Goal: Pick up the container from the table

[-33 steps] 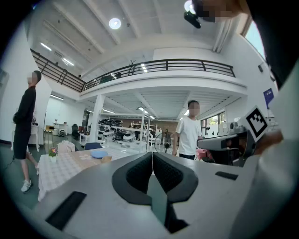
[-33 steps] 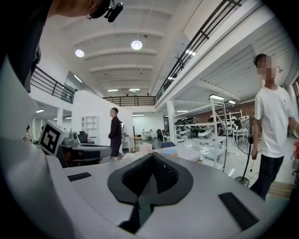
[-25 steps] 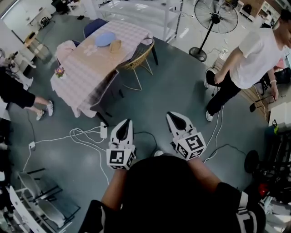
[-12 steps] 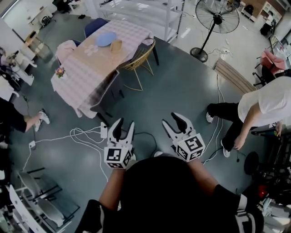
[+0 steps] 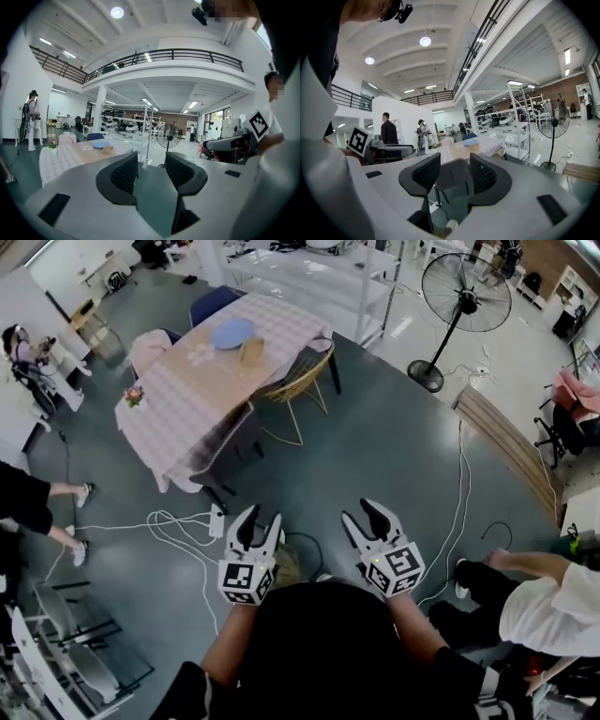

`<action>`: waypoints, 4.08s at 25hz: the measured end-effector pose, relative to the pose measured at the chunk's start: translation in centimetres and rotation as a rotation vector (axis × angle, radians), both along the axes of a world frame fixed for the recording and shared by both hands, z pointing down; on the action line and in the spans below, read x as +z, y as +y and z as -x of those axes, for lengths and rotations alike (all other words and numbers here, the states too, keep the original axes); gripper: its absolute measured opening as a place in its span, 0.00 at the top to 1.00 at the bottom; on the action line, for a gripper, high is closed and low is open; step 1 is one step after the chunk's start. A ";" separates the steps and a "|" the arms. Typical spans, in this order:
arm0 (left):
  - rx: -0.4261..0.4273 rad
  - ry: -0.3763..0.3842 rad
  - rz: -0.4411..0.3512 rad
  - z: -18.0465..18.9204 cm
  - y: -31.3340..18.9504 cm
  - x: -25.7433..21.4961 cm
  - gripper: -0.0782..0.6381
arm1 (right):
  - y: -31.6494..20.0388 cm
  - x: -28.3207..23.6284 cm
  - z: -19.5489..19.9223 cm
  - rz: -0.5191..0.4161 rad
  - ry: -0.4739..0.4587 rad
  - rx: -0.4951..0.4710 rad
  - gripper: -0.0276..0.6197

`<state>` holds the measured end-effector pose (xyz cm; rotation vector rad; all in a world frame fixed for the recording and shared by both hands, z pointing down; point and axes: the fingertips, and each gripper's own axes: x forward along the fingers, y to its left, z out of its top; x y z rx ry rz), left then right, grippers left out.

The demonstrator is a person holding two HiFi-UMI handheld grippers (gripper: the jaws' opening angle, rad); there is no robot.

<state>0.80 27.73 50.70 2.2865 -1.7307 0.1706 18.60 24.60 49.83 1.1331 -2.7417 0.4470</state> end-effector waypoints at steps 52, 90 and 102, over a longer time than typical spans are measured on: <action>-0.126 -0.251 0.744 23.7 -77.9 36.2 0.65 | -70.7 4.4 18.8 0.065 0.069 -0.179 0.70; -0.271 0.063 0.003 26.1 -55.3 -2.2 0.87 | -61.3 -3.4 28.1 -0.108 0.044 -0.131 0.96; -0.259 0.090 -0.059 25.7 -48.9 -4.5 0.87 | -55.6 -3.4 26.2 -0.130 0.063 -0.071 0.96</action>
